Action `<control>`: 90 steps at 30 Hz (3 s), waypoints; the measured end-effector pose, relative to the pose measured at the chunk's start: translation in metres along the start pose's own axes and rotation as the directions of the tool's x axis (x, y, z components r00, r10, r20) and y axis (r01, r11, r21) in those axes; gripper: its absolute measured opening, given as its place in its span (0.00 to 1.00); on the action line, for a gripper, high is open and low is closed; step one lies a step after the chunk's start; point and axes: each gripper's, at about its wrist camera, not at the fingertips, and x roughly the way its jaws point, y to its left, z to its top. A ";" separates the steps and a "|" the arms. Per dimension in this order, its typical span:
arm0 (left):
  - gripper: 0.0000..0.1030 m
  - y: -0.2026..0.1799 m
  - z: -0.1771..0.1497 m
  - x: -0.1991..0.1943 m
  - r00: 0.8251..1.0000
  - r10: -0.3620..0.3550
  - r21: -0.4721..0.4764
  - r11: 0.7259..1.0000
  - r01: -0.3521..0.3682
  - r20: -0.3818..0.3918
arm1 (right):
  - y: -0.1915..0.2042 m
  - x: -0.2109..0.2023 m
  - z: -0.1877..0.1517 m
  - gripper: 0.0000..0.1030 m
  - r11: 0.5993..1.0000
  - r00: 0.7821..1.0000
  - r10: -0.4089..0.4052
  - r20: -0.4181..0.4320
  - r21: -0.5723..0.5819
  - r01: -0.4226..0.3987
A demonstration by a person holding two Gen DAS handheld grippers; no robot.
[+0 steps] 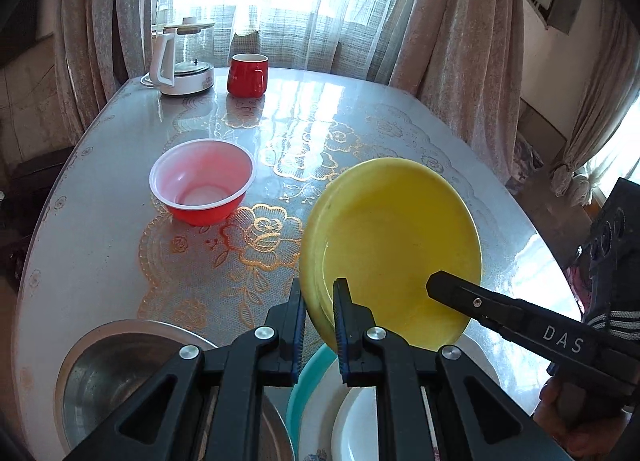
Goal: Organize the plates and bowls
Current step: 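Lift the yellow bowl with both grippers and carry it over the steel bowl, then lower the yellow bowl into the steel bowl with both grippers, then open both grippers to release the yellow bowl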
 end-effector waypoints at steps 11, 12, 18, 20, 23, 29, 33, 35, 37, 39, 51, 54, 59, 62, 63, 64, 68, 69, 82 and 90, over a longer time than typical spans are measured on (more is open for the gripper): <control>0.13 0.038 -0.026 -0.045 0.998 0.010 -0.031 0.999 -0.009 0.058 | 0.039 0.001 -0.028 0.11 0.996 0.997 0.074 -0.013 -0.048 -0.074; 0.13 0.041 -0.029 -0.049 0.998 0.010 -0.033 0.999 -0.008 0.060 | 0.043 0.003 -0.031 0.11 0.995 0.997 0.078 -0.018 -0.053 -0.079; 0.13 0.068 -0.045 -0.061 0.998 0.034 -0.061 0.998 -0.031 0.057 | 0.064 0.017 -0.050 0.12 0.991 0.992 0.110 -0.062 -0.070 -0.114; 0.13 0.075 -0.052 -0.064 0.997 0.048 -0.076 0.996 -0.044 0.057 | 0.070 0.024 -0.054 0.12 0.990 0.990 0.114 -0.079 -0.076 -0.120; 0.13 0.086 -0.062 -0.066 0.997 0.063 -0.096 0.994 -0.058 0.049 | 0.077 0.034 -0.062 0.12 0.989 0.988 0.117 -0.101 -0.078 -0.125; 0.13 0.104 -0.080 -0.067 0.997 0.080 -0.121 0.990 -0.078 0.013 | 0.085 0.045 -0.079 0.13 0.987 0.981 0.120 -0.150 -0.086 -0.134; 0.13 0.112 -0.090 -0.066 0.995 0.100 -0.123 0.987 -0.100 -0.004 | 0.090 0.054 -0.088 0.13 0.987 0.975 0.111 -0.191 -0.094 -0.131; 0.13 0.118 -0.094 -0.063 0.994 0.106 -0.128 0.986 -0.109 -0.024 | 0.092 0.059 -0.091 0.13 0.987 0.972 0.106 -0.209 -0.101 -0.129; 0.13 0.124 -0.098 -0.058 0.991 0.127 -0.136 0.982 -0.132 -0.048 | 0.093 0.063 -0.092 0.14 0.987 0.970 0.097 -0.222 -0.100 -0.122; 0.13 0.129 -0.101 -0.052 0.988 0.137 -0.148 0.978 -0.147 -0.075 | 0.095 0.066 -0.093 0.14 0.989 0.970 0.091 -0.225 -0.097 -0.115; 0.13 0.126 -0.107 -0.047 0.974 0.210 -0.087 0.972 -0.217 -0.085 | 0.104 0.073 -0.097 0.16 0.984 0.968 0.042 -0.248 -0.160 -0.084; 0.14 0.124 -0.107 -0.045 0.966 0.240 -0.066 0.967 -0.246 -0.091 | 0.105 0.072 -0.096 0.20 0.983 0.971 0.029 -0.239 -0.169 -0.071; 0.16 0.122 -0.106 -0.044 0.963 0.256 -0.050 0.964 -0.261 -0.087 | 0.112 0.063 -0.096 0.20 0.973 0.982 -0.004 -0.187 -0.229 -0.039; 0.16 0.121 -0.106 -0.042 0.960 0.267 -0.033 0.962 -0.271 -0.085 | 0.113 0.060 -0.096 0.20 0.971 0.984 0.002 -0.180 -0.235 -0.045; 0.16 0.119 -0.107 -0.041 0.960 0.268 -0.025 0.962 -0.271 -0.084 | 0.113 0.059 -0.096 0.20 0.971 0.984 0.002 -0.179 -0.234 -0.044; 0.16 0.118 -0.107 -0.041 0.960 0.268 -0.018 0.963 -0.270 -0.082 | 0.112 0.059 -0.096 0.20 0.972 0.984 0.004 -0.179 -0.229 -0.046; 0.17 0.114 -0.107 -0.038 0.955 0.285 0.008 0.958 -0.285 -0.081 | 0.107 0.060 -0.096 0.20 0.977 0.982 0.014 -0.188 -0.206 -0.054; 0.19 0.114 -0.107 -0.038 0.954 0.288 0.009 0.958 -0.288 -0.083 | 0.106 0.060 -0.096 0.20 0.977 0.981 0.016 -0.191 -0.205 -0.056; 0.49 0.109 -0.096 -0.058 0.962 0.272 -0.027 0.962 -0.271 0.012 | 0.101 0.055 -0.097 0.20 0.981 0.982 0.042 -0.186 -0.177 -0.076; 0.61 0.112 -0.096 -0.059 0.964 0.266 -0.054 0.963 -0.266 0.000 | 0.096 0.056 -0.096 0.20 0.985 0.981 0.048 -0.190 -0.155 -0.078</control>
